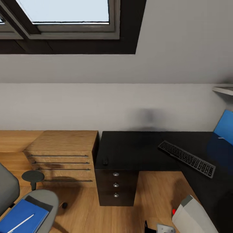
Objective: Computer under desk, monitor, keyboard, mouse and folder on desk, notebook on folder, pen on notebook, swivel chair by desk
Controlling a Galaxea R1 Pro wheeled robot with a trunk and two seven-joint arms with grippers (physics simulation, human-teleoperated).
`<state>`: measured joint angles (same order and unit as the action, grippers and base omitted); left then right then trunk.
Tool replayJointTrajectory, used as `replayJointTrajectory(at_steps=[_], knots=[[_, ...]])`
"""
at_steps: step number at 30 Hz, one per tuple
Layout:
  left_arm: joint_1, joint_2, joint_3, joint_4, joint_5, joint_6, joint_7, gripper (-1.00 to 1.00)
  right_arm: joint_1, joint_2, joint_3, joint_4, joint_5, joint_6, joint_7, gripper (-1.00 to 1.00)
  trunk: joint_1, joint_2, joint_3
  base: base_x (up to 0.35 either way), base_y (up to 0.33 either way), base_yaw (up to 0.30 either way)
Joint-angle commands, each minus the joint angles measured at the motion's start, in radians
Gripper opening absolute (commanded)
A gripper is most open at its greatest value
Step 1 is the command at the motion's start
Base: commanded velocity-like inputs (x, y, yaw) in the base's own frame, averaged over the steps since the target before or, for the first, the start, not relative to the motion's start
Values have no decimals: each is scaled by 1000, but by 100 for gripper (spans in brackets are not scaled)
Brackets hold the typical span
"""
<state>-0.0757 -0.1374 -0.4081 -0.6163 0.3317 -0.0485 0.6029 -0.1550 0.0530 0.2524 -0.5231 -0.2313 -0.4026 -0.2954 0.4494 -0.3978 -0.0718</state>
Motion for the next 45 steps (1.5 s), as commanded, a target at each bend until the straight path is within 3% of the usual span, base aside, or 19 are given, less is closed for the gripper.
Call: replayJointTrajectory(at_steps=[1, 16, 26, 30, 31, 34, 35, 36, 39, 45], knots=[[-1, 1, -6, 0, 10, -5, 6, 100, -1, -1, 8, 3, -9, -7, -6, 100, 1, -2, -2, 0, 0, -267], [-1, 1, -6, 1, 12, -5, -7, 100, -1, 0, 8, 6, -10, -12, -7, 100, 1, -2, -2, 0, 0, -266], [-1, -1, -7, -3, 10, -36, -18, 100, -1, -1, 7, 5, -12, -13, -7, 100, 1, -2, -5, 8, 0, -32], [-1, -5, -8, -171, 10, -52, -17, 100, -2, -2, 5, -47, -8, -15, -8, 100, 1, -2, -6, 228, 0, -2], [-1, -28, -9, -355, 8, 47, -15, 100, -5, -11, -2, -196, -7, 56, -14, 100, 1, -2, -6, 313, 0, 0], [-1, -34, -8, -469, 9, 160, -12, 100, -8, -33, -23, -333, -9, 186, -16, 100, 1, -2, -6, 318, 0, 0], [0, -37, -8, -572, 10, 270, -11, 100, -11, -58, -67, -482, -14, 351, -14, 100, 1, -2, -6, 323, 0, 0], [-2, -37, -8, -616, 10, 313, -10, 100, -14, -65, -92, -552, -15, 432, -13, 100, 1, -2, -6, 323, 0, 0], [-15, -37, -8, -685, 10, 373, -9, 100, -39, -71, -136, -665, -18, 576, -12, 100, 1, -2, -6, 324, 0, 0], [-47, -37, -8, -750, 10, 408, -12, 100, -128, -76, -203, -733, -28, 726, -11, 100, 1, -2, -6, 324, 0, 0]])
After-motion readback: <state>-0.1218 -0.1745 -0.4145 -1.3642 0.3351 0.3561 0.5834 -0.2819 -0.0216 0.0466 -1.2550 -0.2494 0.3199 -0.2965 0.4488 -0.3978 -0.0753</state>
